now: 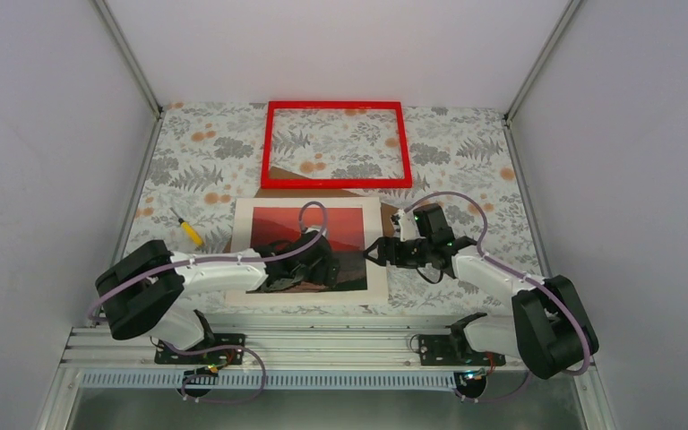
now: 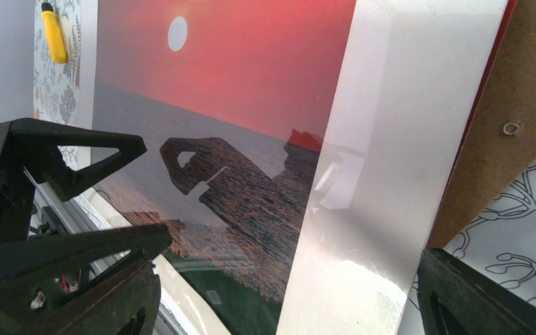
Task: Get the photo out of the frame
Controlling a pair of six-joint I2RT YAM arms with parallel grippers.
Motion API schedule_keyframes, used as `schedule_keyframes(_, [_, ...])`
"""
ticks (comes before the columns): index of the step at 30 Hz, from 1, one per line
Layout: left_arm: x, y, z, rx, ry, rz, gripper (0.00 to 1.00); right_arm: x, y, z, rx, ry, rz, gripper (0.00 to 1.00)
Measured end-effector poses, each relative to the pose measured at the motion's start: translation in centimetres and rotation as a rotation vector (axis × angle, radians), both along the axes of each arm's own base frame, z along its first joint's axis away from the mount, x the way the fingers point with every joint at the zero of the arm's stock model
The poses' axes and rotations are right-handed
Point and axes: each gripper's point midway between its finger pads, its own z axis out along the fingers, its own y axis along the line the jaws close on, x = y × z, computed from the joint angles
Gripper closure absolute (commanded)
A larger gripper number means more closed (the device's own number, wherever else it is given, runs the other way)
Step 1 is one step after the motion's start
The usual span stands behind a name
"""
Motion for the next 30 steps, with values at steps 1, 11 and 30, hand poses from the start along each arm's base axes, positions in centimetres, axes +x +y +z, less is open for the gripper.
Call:
schedule_keyframes(1, [0.1, 0.1, -0.1, -0.001, 0.005, 0.005, 0.0, 0.0, 0.0, 0.0, 0.001, -0.001, 0.0, 0.18])
schedule_keyframes(11, [1.9, 2.2, -1.0, -0.018, 0.035, 0.088, 0.0, 0.1, 0.1, 0.5, 0.011, -0.019, 0.002, 0.18])
schedule_keyframes(30, [6.1, 2.4, -1.0, -0.052, -0.002, 0.154, 0.0, -0.4, -0.7, -1.1, -0.037, 0.013, -0.013, 0.17])
